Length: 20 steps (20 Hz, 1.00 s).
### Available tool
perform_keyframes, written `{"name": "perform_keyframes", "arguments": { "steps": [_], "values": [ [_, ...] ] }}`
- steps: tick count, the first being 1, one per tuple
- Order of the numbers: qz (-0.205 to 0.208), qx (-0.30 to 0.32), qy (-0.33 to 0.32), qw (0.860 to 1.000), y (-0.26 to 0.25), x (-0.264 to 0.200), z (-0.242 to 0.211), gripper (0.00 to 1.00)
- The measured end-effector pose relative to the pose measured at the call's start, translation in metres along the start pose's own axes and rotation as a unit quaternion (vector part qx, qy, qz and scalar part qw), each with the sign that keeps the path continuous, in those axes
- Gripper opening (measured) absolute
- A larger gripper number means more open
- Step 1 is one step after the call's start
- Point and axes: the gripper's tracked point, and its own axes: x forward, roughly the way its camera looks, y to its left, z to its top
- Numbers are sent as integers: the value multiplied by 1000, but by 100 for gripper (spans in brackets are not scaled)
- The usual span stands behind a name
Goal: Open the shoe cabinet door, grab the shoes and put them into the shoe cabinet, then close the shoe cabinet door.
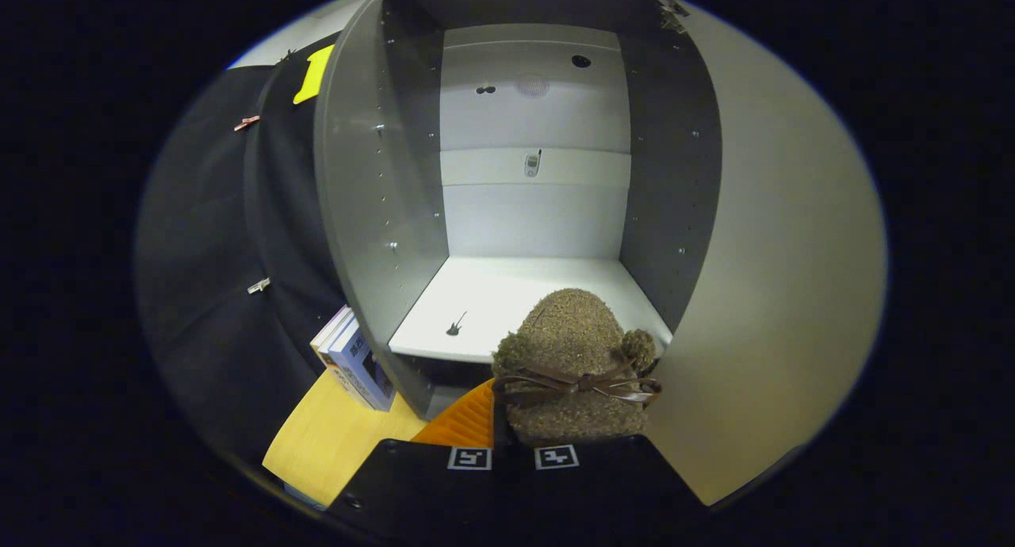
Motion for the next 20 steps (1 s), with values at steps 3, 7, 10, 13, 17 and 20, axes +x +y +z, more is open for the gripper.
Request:
{"name": "perform_keyframes", "arguments": {
  "steps": [3, 7, 10, 13, 17, 20],
  "values": [
    [-9, 3, -12, 1000, -3, 18, 34, 5],
    [-15, -3, -9, 1000, -1, 61, 64, 5],
    [-20, -10, 9, 1000, 1, 94, 76, 5],
    [-12, -12, 9, 1000, 6, 128, 96, 5],
    [-5, -6, 41, 999, 6, 175, 92, 5],
    [-9, 1, 79, 997, 1, 207, 77, 5]
  ]
}}
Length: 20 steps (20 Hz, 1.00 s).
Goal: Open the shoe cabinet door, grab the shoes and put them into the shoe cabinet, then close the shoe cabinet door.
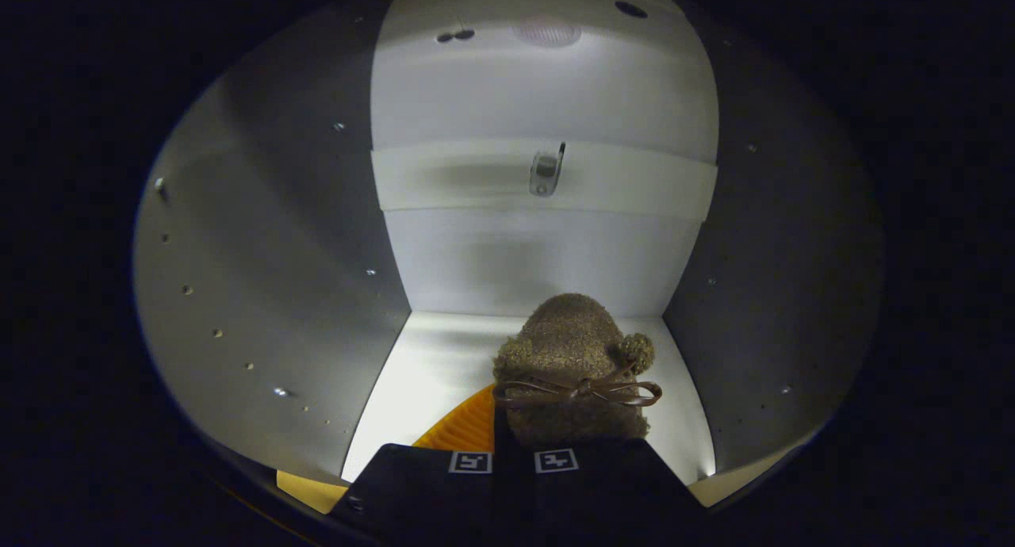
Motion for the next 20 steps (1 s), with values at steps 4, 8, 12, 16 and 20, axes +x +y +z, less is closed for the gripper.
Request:
{"name": "perform_keyframes", "arguments": {
  "steps": [4, 8, 12, 16, 20],
  "values": [
    [0, -11, 29, 1000, -1, 39, -6, 5],
    [-5, -17, 75, 997, -6, 62, -27, 5],
    [-7, -22, 80, 997, -5, 60, -32, 6],
    [-15, -29, 70, 997, -8, 50, -33, 12],
    [-24, -16, 59, 998, -11, 37, -38, 20]
  ]
}}
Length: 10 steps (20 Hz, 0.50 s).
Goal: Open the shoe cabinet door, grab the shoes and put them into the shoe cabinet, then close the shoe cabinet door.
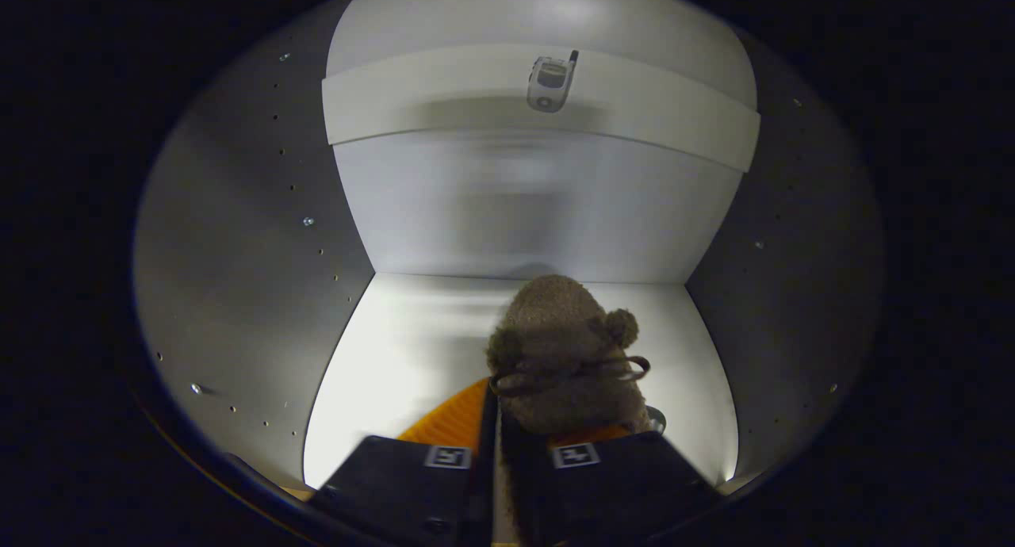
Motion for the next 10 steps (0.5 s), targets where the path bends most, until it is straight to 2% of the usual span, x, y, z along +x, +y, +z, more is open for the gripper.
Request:
{"name": "perform_keyframes", "arguments": {
  "steps": [5, 8, 10],
  "values": [
    [-7, 19, -44, 999, -6, -38, 2, 52],
    [-2, 17, -87, 996, -2, -83, 1, 52],
    [5, 15, -143, 990, 7, -124, 8, 52]
  ]
}}
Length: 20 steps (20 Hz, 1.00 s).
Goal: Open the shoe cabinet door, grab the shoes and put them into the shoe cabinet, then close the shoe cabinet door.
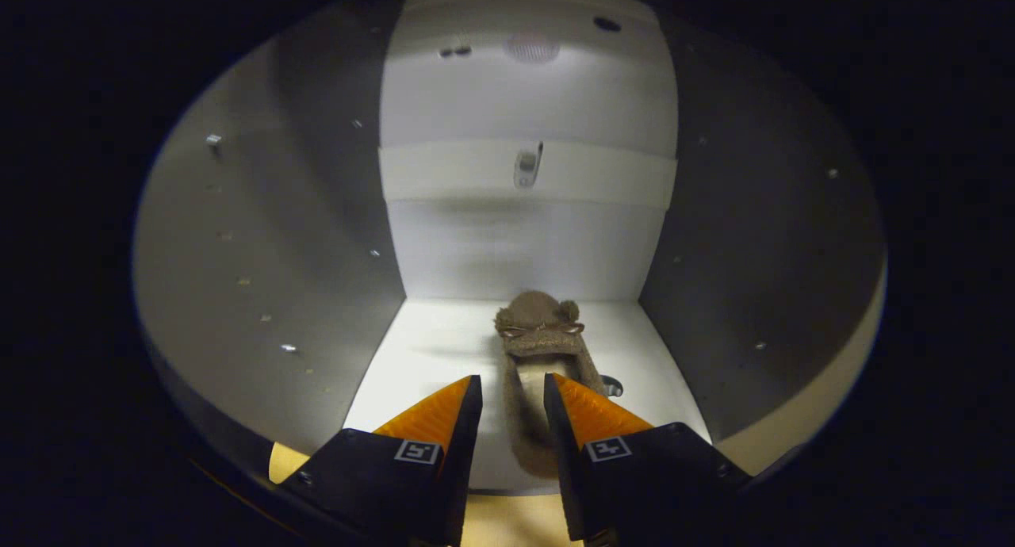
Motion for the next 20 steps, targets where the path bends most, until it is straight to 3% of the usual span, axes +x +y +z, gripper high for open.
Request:
{"name": "perform_keyframes", "arguments": {
  "steps": [3, 5, 8, 10, 16, 20],
  "values": [
    [10, 0, -72, 997, 11, -68, 24, 53],
    [18, 4, -119, 993, 17, -116, 38, 64],
    [27, 16, -177, 984, 13, -184, 51, 92],
    [27, 19, -207, 978, 4, -228, 50, 99],
    [25, 15, -260, 965, -36, -363, 21, 98],
    [0, 14, -225, 974, -90, -418, -24, 98]
  ]
}}
